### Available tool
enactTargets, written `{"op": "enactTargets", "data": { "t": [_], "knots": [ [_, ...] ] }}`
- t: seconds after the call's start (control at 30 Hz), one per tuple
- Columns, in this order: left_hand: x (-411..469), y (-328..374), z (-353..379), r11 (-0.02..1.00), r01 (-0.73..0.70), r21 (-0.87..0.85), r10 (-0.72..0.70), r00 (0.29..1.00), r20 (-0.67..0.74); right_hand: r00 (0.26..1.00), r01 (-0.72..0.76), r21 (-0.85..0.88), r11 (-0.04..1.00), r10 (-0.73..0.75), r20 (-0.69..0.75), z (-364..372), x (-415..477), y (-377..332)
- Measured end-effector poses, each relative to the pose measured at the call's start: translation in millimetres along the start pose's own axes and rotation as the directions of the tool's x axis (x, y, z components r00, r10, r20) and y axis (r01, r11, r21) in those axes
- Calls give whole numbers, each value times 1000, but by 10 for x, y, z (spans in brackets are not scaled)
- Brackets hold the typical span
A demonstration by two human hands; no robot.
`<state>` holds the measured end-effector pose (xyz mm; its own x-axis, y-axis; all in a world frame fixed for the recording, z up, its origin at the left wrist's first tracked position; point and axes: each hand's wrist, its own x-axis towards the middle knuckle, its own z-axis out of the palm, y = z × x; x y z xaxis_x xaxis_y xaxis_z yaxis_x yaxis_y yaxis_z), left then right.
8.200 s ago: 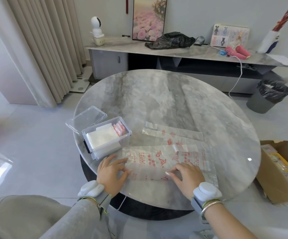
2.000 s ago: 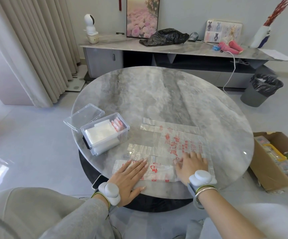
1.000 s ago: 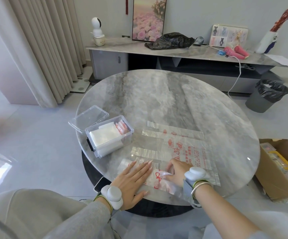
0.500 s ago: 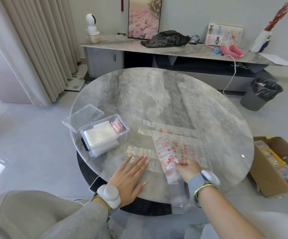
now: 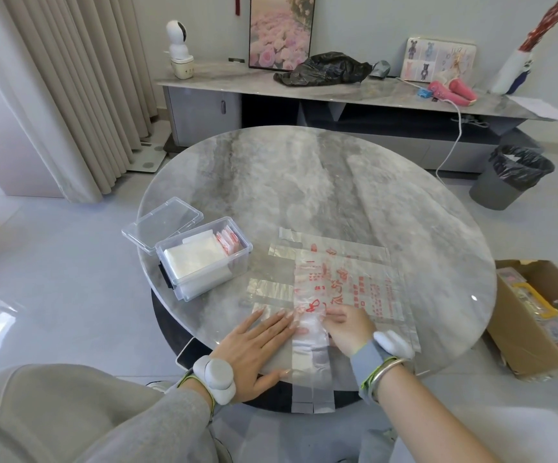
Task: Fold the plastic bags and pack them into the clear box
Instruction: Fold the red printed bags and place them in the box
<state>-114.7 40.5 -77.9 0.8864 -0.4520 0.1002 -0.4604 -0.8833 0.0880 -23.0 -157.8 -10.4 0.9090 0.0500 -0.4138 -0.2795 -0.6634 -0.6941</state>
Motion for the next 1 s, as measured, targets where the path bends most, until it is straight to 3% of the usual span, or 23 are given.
{"op": "enactTargets", "data": {
  "t": [0.07,0.13,0.2,0.33,0.43,0.53,0.67,0.8,1.0],
  "knots": [
    [5,17,-5,1000,-4,-1,4,1000,-4,984,145,-326,934,-170,-50,-136,-36,8],
    [19,41,-39,1000,-10,-23,10,1000,-15,950,257,-492,832,-310,-27,-238,-75,36],
    [25,67,-104,998,-38,-45,37,999,-34,884,409,-619,671,-458,88,-280,-115,88],
    [19,110,-199,986,-141,-86,139,990,-31,701,637,-670,381,-648,298,-239,-229,230],
    [9,113,-163,984,-158,-79,159,987,9,625,708,-648,283,-678,387,-151,-219,341],
    [24,120,-110,988,-144,-56,144,990,1,631,711,-645,279,-658,411,-141,-255,364],
    [128,225,-54,990,-138,-12,136,984,-112,647,731,-583,354,-632,428,-168,-271,408],
    [200,345,-25,987,-145,-68,124,962,-242,659,736,-516,438,-638,398,-150,-255,439],
    [185,331,-7,975,-134,-179,74,949,-305,738,672,-452,586,-577,349,-201,-166,426]
  ]
}}
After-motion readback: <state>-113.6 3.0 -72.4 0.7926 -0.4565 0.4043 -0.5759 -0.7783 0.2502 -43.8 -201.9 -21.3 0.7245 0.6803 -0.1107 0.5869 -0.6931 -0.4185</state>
